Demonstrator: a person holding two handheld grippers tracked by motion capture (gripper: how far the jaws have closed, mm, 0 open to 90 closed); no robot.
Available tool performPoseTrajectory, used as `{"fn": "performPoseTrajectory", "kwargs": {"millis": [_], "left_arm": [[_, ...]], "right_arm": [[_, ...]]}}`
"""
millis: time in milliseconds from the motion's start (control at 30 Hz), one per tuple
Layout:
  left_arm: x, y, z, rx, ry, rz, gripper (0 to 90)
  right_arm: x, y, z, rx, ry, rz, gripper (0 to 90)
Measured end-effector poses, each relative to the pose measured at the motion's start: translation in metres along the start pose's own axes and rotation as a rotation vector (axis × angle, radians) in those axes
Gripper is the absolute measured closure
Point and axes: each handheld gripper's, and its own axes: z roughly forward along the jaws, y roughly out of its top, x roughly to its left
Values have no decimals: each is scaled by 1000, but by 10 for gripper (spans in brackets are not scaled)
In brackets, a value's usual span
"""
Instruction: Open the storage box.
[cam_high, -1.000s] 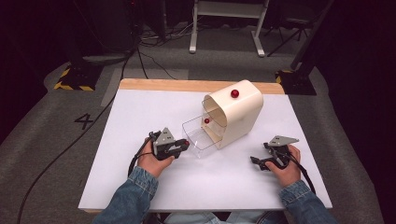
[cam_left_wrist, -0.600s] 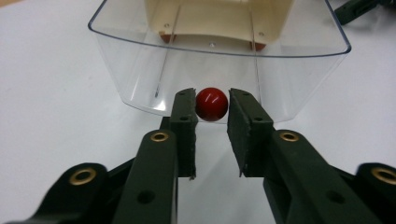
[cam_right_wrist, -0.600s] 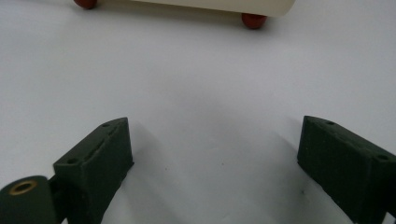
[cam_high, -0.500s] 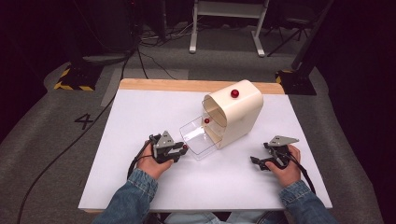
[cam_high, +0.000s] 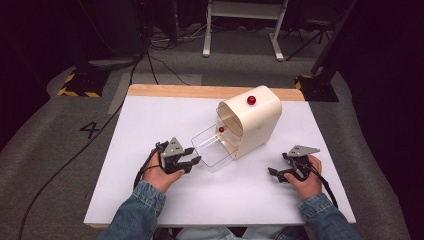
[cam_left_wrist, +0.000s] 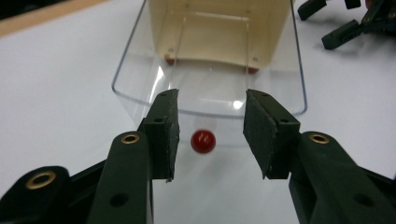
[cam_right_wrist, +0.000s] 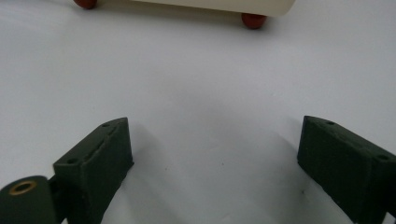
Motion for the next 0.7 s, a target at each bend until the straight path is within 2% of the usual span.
{"fn": "performPoseTrajectory", "kwargs": {"millis": [67, 233, 300, 567, 700], "left_arm": [[-2, 9, -3, -22, -9, -8, 559], [-2, 27, -7, -73, -7, 9, 564], [-2, 33, -8, -95, -11, 0, 567], [-1, 52, -4, -144, -18, 1, 551], [0, 64, 1, -184, -37, -11, 544]], "right_arm": [[0, 0, 0, 0, 0, 0, 99], [0, 0, 0, 0, 0, 0, 99], [0, 0, 0, 0, 0, 0, 99], [0, 0, 0, 0, -1, 0, 99], [0, 0, 0, 0, -1, 0, 99]]}}
